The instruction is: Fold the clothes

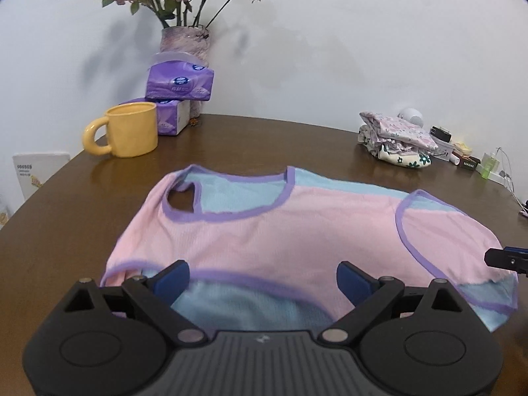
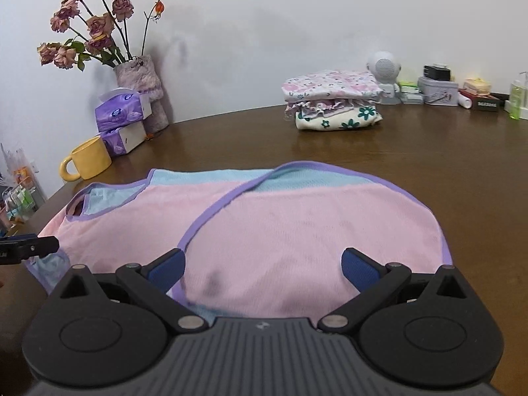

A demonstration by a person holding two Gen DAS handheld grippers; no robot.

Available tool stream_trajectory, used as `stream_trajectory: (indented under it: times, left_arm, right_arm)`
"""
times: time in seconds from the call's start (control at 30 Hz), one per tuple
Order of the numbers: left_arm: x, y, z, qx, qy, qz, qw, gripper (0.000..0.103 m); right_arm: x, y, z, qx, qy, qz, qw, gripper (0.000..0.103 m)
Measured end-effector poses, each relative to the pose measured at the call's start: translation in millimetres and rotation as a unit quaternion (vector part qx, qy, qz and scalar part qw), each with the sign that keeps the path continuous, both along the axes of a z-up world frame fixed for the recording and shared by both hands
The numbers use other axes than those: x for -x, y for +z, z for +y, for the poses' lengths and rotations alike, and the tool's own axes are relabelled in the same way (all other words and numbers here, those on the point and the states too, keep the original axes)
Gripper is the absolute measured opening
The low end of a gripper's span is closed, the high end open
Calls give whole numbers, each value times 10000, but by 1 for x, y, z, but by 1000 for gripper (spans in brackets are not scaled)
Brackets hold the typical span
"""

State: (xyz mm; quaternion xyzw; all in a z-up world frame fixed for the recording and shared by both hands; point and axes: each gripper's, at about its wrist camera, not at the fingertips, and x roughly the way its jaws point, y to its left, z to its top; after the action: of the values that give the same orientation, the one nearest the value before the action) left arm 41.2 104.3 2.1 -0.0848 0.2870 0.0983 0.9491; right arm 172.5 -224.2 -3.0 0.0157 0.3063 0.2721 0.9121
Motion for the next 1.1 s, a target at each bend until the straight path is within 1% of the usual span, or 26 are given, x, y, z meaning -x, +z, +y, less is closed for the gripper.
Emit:
stream_trajectory:
  times: [0.07, 0.17, 0.23, 0.37, 0.43, 0.5, 0.57, 0.6, 0.63, 0.67, 0.7, 0.73, 0.77, 0.8, 0.83, 0.87, 0.93, 0.97, 1.0, 1.1]
  left_arm:
    - [9, -2, -6, 5, -18, -16, 10000, 96]
    - [23, -4, -15, 60, -244, -87, 9996, 96]
    - [32, -2, -22, -6, -418, -165, 9990, 96]
    - [47, 3, -41, -375, -829, -254, 9955, 96]
    - [53, 3, -47, -501, -1048, -202, 9930, 96]
    - [60, 3, -54, -684, -1392, -151, 9878, 94]
    - [65, 4, -63, -982, -1739, -97, 9798, 92]
    - [67, 4, -69, -1176, -1935, -81, 9740, 88]
    - [68, 4, -74, -1364, -2130, -63, 9674, 87]
    - [69, 5, -79, -1532, -2326, -36, 9604, 86]
    - [69, 5, -83, -1689, -2515, -2, 9530, 82]
    - [67, 5, -86, -1805, -2675, 76, 9465, 73]
    - [65, 5, -89, -1927, -2840, 179, 9391, 70]
    - [62, 5, -91, -2034, -2986, 264, 9321, 65]
    - [60, 5, -93, -2168, -3116, 353, 9245, 61]
    - [58, 4, -95, -2304, -3244, 437, 9164, 58]
    - [55, 3, -99, -2588, -3518, 540, 8980, 51]
    - [55, 2, -101, -2737, -3661, 580, 8875, 50]
    - [53, 1, -104, -2896, -3820, 636, 8753, 47]
    - [46, 0, -107, -3162, -4223, 868, 8451, 43]
  right_arm:
    - [11, 0, -2, 45, -40, -75, 10000, 103]
    - [30, -1, -5, 88, -57, -193, 9998, 103]
    - [39, -2, -7, 150, -7, -237, 9996, 103]
    - [56, 0, -12, 353, 112, -412, 9985, 103]
    - [66, 3, -16, 504, 254, -584, 9967, 103]
    - [75, 5, -17, 768, 436, -754, 9932, 103]
    - [83, 8, -17, 1205, 715, -960, 9855, 102]
    - [86, 9, -16, 1472, 897, -1067, 9792, 102]
    - [89, 10, -14, 1714, 1077, -1129, 9728, 101]
    - [91, 10, -12, 1950, 1292, -1172, 9652, 93]
    - [92, 11, -9, 2151, 1553, -1189, 9568, 87]
    - [93, 11, -6, 2286, 1803, -1161, 9496, 76]
    - [92, 11, -3, 2411, 2011, -1109, 9429, 67]
    - [90, 10, 0, 2569, 2213, -1077, 9346, 62]
    - [88, 9, 3, 2724, 2415, -1044, 9255, 53]
    - [87, 8, 7, 2879, 2607, -1032, 9157, 49]
    - [89, 7, 12, 3157, 2953, -1150, 8944, 47]
    - [90, 6, 15, 3289, 3144, -1228, 8820, 46]
    - [91, 6, 17, 3409, 3335, -1304, 8692, 46]
    - [93, 6, 26, 3668, 3878, -1450, 8331, 44]
